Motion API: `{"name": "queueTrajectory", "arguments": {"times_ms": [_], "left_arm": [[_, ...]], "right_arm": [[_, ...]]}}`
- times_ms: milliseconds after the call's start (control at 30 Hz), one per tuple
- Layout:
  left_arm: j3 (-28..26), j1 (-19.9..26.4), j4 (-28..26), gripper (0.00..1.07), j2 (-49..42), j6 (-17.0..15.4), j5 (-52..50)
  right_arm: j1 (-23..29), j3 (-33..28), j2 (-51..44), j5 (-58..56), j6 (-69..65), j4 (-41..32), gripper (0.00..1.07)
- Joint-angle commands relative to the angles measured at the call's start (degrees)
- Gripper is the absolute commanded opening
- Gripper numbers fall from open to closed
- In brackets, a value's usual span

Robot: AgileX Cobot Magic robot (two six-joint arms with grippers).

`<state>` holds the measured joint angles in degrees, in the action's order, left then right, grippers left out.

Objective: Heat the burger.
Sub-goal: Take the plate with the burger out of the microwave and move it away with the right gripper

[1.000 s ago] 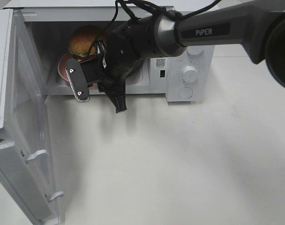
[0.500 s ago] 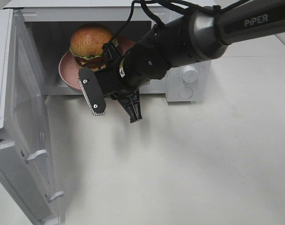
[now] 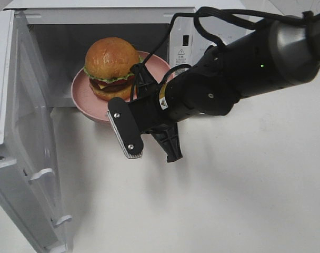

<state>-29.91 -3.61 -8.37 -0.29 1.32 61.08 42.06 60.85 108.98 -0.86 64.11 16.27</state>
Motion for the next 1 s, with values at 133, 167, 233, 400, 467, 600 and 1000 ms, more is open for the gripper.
{"name": "queueTrajectory", "arguments": {"times_ms": [133, 167, 233, 400, 467, 600, 1000], "left_arm": [[0.1, 0.2, 0.0, 1.00, -1.0, -0.4, -0.3], [0.1, 0.2, 0.0, 1.00, -1.0, -0.4, -0.3], [0.1, 0.2, 0.0, 1.00, -1.0, -0.4, -0.3], [0.1, 0.2, 0.0, 1.00, -1.0, -0.4, -0.3], [0.1, 0.2, 0.0, 1.00, -1.0, -0.4, -0.3], [0.1, 0.2, 0.0, 1.00, -1.0, -0.4, -0.3], [0.1, 0.2, 0.0, 1.00, -1.0, -0.4, -0.3]], "right_arm": [[0.1, -4.4, -5.6, 5.6, 0.6, 0.8, 0.00], [0.1, -6.2, -7.0, 6.3, 0.6, 0.8, 0.00], [0.1, -8.0, -8.5, 7.3, 0.6, 0.8, 0.00], [0.1, -12.0, -11.8, 8.5, 0.6, 0.8, 0.00], [0.1, -12.8, -12.5, 8.6, 0.6, 0.8, 0.00], [0.1, -16.0, -15.0, 8.8, 0.6, 0.3, 0.00], [0.1, -21.4, -20.9, 8.5, 0.3, -0.6, 0.00]]}}
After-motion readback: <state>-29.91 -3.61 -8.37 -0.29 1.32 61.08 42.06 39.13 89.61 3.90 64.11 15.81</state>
